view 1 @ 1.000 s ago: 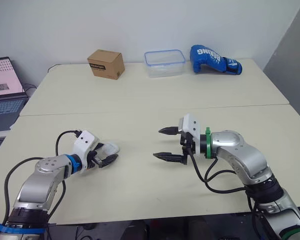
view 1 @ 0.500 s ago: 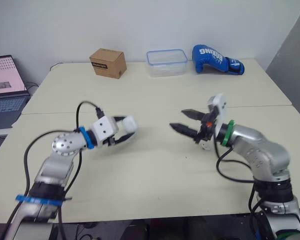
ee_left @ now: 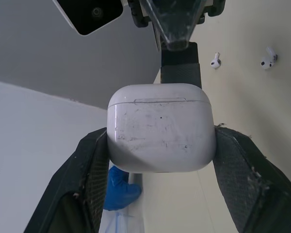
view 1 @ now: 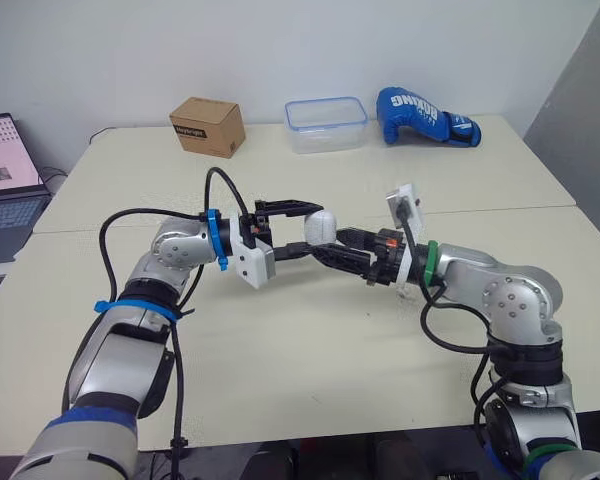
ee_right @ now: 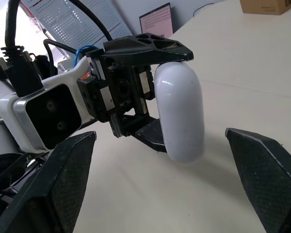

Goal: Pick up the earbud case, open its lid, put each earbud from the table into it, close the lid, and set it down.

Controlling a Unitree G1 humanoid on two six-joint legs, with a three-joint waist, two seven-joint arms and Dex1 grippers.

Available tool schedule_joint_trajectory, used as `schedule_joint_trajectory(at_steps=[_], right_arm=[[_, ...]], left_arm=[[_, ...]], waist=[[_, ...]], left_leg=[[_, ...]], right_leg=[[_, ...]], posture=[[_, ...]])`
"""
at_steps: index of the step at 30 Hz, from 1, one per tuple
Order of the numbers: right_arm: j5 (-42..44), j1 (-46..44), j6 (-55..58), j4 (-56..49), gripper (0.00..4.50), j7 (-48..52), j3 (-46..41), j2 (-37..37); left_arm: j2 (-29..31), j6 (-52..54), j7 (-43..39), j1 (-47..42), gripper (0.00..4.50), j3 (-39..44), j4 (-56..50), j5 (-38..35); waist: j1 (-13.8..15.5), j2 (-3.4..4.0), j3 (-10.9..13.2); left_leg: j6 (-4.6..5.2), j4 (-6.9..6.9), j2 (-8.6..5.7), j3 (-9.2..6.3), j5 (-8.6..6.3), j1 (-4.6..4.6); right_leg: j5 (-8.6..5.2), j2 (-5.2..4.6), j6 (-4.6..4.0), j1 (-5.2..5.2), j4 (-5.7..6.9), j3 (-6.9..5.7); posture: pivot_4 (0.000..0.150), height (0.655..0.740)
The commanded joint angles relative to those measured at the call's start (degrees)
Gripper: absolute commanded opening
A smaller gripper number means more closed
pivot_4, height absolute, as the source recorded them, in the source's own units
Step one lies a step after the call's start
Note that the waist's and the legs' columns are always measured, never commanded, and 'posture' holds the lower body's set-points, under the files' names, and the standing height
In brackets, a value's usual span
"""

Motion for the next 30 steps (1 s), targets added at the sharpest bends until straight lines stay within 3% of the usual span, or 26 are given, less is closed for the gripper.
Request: schedule_joint_trajectory(at_steps=[1,10,13,22,26,30], right_arm=[[-1.52,-1.29,-2.65,-0.30,4.50,-0.38,0.84,0.30],[-3.94,-2.03,-4.76,2.87,4.50,-0.63,1.81,0.72],[-4.39,-2.24,-5.10,3.55,3.93,-0.81,1.83,1.20],[-5.49,-2.97,-6.25,4.52,0.84,-0.18,2.18,1.94],[-4.61,-3.22,-6.26,4.99,0.84,-0.71,0.58,2.73],[-6.85,-2.27,-7.18,7.20,0.84,-2.39,-0.76,1.55]], left_arm=[[-0.57,-1.52,1.47,-1.58,2.75,-0.33,1.45,-0.42],[-0.97,-2.52,2.45,-2.80,2.75,-1.28,2.35,-0.71],[-1.10,-2.53,2.72,-2.83,2.75,-1.46,2.22,-0.60],[-1.45,-2.48,3.59,-1.85,2.75,-2.17,0.72,-1.10],[-1.02,-2.35,2.20,-1.31,2.75,-3.39,0.57,-1.92],[-0.54,0.73,-0.24,-1.03,4.02,-4.11,-0.89,-5.91]], waist=[[0.00,0.00,0.00],[-0.03,0.00,0.00],[-0.07,0.00,0.00],[-0.13,0.00,0.00],[-0.19,0.00,0.00],[-0.13,0.00,0.00]], left_leg=[[0.00,0.00,-0.01,-0.01,0.00,0.00],[0.00,0.00,0.00,-0.06,0.01,0.00],[0.00,0.00,0.00,-0.05,0.00,0.00],[-0.01,0.00,0.00,-0.08,0.01,0.00],[-0.01,0.00,0.00,-0.08,0.01,0.00],[-0.01,0.00,-0.01,-0.09,0.01,0.00]], right_leg=[[0.00,0.00,0.00,0.00,0.00,0.00],[0.00,0.02,0.00,0.00,0.01,-0.03],[-0.01,0.03,0.01,-0.01,0.01,-0.02],[-0.01,0.03,0.01,-0.01,0.01,-0.03],[-0.01,0.04,0.01,-0.01,0.01,-0.03],[-0.01,0.03,0.01,0.00,0.01,-0.02]], posture=[[0.150,0.7400],[0.150,0.7400],[0.150,0.7400],[0.150,0.7400],[0.150,0.7400],[0.150,0.7400]])
